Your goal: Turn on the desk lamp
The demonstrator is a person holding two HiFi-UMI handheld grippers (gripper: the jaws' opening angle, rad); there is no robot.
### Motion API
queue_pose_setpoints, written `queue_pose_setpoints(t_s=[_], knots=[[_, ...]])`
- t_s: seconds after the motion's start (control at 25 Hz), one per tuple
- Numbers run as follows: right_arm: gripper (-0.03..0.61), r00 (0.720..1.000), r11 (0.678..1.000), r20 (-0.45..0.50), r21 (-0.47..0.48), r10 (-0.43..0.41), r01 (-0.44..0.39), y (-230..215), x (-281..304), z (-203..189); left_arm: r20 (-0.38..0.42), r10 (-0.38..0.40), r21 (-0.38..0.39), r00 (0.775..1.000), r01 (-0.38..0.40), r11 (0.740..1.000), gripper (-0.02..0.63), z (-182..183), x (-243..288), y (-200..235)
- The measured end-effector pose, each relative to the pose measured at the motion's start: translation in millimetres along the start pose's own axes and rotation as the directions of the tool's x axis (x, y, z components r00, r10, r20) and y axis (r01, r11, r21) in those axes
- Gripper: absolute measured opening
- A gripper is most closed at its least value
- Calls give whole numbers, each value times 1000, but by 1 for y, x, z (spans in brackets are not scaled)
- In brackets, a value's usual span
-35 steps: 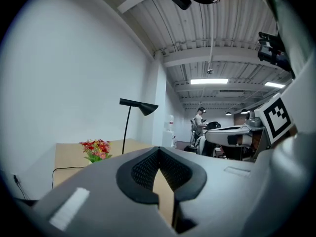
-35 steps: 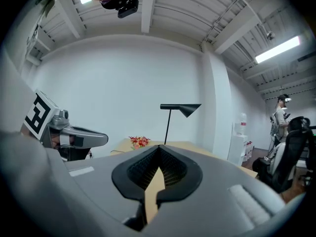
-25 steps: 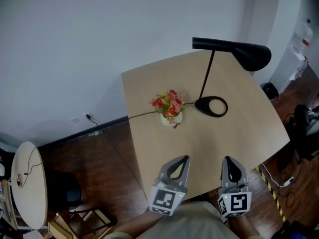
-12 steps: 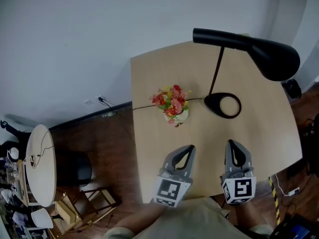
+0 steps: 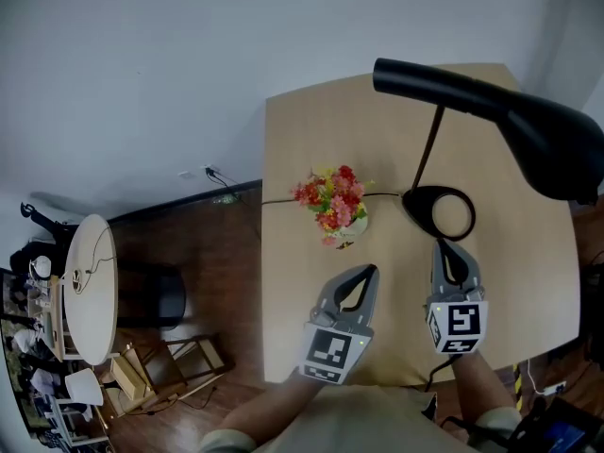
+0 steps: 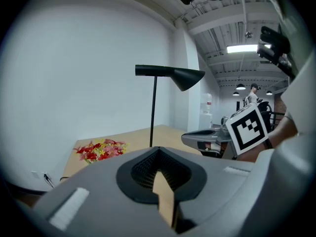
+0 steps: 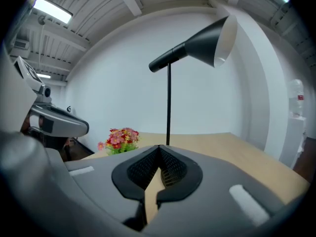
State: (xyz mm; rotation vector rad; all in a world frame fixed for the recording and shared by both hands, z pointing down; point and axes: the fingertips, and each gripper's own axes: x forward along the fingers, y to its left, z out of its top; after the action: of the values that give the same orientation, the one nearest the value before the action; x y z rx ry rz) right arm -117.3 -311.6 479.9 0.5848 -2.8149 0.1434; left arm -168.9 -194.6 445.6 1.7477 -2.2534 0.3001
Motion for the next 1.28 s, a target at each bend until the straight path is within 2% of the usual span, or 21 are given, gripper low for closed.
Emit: queue_pose_setpoints(t_s=[0.4,0.72,1.12,1.28], knots=[[-2,992,998,-125,-66,4,-12,-29,87,-43,-80,66,-32,995,-68,997,-2,-25,24,16],[-2,962,997,-272,-75,7,-28,-44,142,-88,-143,96,-51,985,-105,993,-2,-48,31,25],[-2,934,992,-357,-115,10,-55,-41,165,-112,-184,88,-71,979,-103,992,-2,-63,42,27],[-2,934,990,-357,-129,7,-56,-41,167,-116,-193,79,-76,978,-95,993,-2,-68,47,26]])
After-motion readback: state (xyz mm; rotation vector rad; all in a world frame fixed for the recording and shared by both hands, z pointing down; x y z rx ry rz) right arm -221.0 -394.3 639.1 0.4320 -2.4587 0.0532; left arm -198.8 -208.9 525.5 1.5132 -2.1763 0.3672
